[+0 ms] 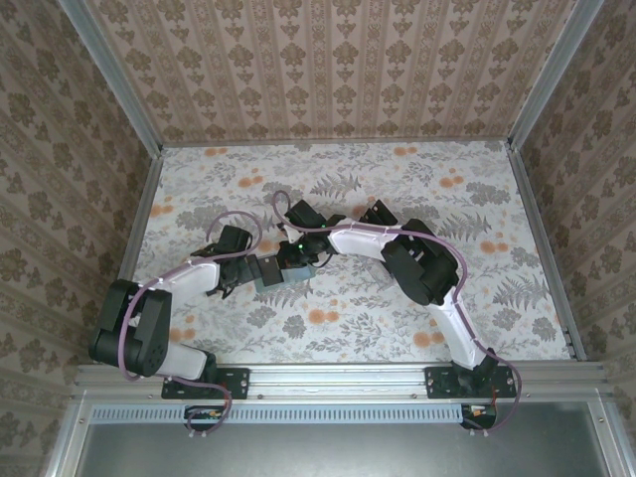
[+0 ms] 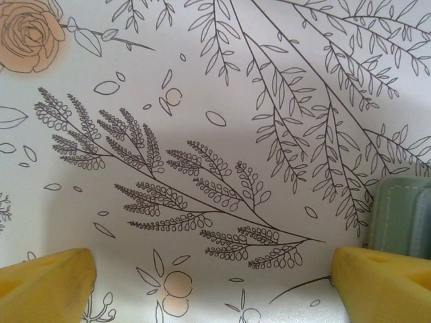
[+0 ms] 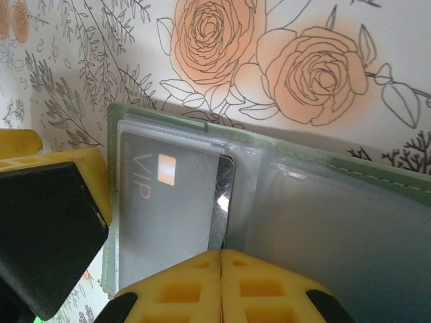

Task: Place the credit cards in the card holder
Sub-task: Insert the credit card into the card slot.

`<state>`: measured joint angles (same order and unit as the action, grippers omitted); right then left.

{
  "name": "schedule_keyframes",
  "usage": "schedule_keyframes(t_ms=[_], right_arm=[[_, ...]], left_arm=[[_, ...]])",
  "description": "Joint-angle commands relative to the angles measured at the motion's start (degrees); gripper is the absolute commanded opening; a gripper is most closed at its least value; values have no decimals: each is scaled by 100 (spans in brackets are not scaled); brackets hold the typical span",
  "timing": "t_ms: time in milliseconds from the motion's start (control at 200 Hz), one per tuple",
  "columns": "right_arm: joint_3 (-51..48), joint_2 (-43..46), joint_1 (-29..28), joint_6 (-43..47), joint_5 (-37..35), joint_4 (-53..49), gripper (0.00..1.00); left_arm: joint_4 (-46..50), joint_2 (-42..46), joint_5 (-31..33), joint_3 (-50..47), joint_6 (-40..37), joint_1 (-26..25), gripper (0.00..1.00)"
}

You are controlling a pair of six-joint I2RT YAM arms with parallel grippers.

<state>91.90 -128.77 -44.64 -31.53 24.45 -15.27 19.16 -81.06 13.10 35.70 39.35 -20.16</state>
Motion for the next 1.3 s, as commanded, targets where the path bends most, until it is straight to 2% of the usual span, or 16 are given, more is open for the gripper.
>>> schedule_keyframes(t_ms=[0,255,490,620,880,1295], right_arm=[[183,-146,-105,-70,190,-140,9],[59,354,-50,-65,214,-26,11],[7,1170,116,256,-239,-478,36],[48,1207,173,664,-669,-1037,44],[34,896,176,994,-791,-1190,47],[164,356,232,1182,-1023,-1313,48]], left_arm=[[-132,-138,-115,-37,-58,16,100],[-48,27,-175,90,-72,21,100],[341,508,-229,459,-224,88,100],[503,828,-287,581,-304,137,100],[651,1297,-342,581,-390,150,100],[339,1417,-711,249,-399,94,100]])
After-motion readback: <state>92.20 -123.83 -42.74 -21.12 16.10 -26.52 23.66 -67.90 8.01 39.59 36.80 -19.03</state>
